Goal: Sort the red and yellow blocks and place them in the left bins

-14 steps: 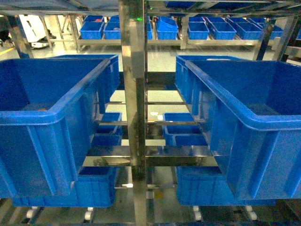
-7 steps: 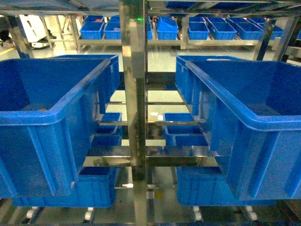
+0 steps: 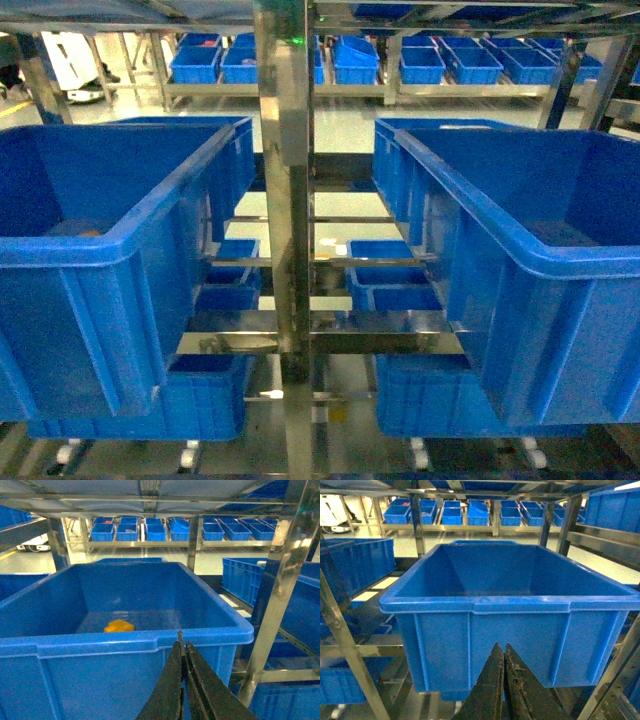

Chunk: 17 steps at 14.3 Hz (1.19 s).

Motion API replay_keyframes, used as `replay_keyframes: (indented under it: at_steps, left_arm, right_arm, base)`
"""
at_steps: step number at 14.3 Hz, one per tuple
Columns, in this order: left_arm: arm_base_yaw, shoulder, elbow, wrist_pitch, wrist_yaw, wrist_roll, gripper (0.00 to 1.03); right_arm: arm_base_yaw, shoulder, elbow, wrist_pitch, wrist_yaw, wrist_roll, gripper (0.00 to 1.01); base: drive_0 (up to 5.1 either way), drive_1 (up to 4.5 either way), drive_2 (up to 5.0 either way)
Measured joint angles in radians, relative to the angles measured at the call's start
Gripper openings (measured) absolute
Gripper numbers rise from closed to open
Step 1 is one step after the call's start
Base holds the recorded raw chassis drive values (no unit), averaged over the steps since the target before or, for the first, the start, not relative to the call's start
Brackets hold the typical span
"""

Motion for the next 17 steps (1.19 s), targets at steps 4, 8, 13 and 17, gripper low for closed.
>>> replay_keyframes:
  at_steps: [4,8,13,17]
  left_arm:
    - [0.000,-0.169,0.001,-0.225,-0.001,0.000,0.02]
    - [-0.001,-0.207,0.000,-0.217,0.000,-0.002,0.17]
    - [-0.001,-0.207,0.000,-0.221,0.000,-0.002,0.82]
    - [-0.001,-0.207,0.000,-0.221,0.000,-0.002,0.98]
  right_arm:
    - [0.000,-0.106,0.000,-0.070,0.000,0.000,0.02]
    - [0.000,-0.106,0.000,-0.075,-0.001,-0.001,0.11]
    - [0.000,-0.106,0.000,-0.074,-0.001,-0.001,0.77]
    - [0.000,-0.106,0.000,-0.074,-0.001,0.000,0.98]
  base:
    - [0.0,0.00,0.0]
    - [0.0,0.00,0.0]
    - [0.0,0.00,0.0]
    - [0.0,0.00,0.0]
